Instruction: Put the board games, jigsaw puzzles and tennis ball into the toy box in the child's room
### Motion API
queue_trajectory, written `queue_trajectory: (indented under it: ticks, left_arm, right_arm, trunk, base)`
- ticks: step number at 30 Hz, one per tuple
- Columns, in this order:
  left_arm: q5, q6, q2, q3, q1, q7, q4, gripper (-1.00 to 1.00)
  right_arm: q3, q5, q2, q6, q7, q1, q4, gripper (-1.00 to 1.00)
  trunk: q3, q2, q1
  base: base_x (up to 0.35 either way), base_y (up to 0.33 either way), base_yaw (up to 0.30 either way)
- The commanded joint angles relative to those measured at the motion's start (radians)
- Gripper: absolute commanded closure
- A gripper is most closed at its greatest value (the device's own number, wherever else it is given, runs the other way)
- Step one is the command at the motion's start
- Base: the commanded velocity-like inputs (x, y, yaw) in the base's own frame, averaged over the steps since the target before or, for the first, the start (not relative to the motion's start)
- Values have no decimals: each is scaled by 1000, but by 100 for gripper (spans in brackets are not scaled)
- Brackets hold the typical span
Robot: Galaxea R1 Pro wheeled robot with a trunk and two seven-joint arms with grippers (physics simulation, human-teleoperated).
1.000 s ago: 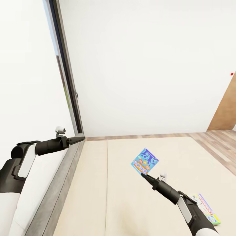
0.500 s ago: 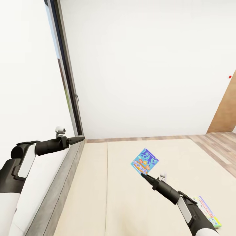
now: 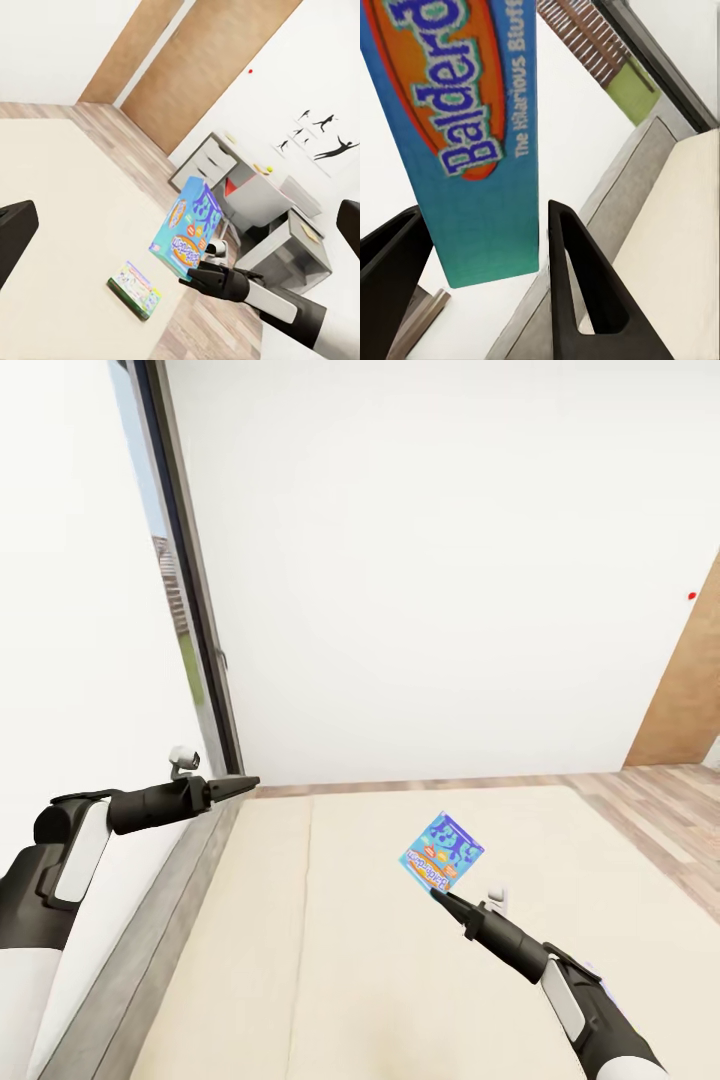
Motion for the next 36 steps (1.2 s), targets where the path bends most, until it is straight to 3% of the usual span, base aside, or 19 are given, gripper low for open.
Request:
queue_trajectory:
  ticks: [1,36]
  left_arm:
    - [-1,4,0,0,-1,-3,0,-100]
    - [-1,4,-2,0,-1,-3,0,-100]
  right_arm:
    - [0,-6,0,11,3,-1,1,100]
    - [1,-6,0,9,5,-1,1,100]
  trunk:
    - [-2,-2,1]
    - [20,-2,1]
  base:
    - [114,-294,0]
    - [116,-292,0]
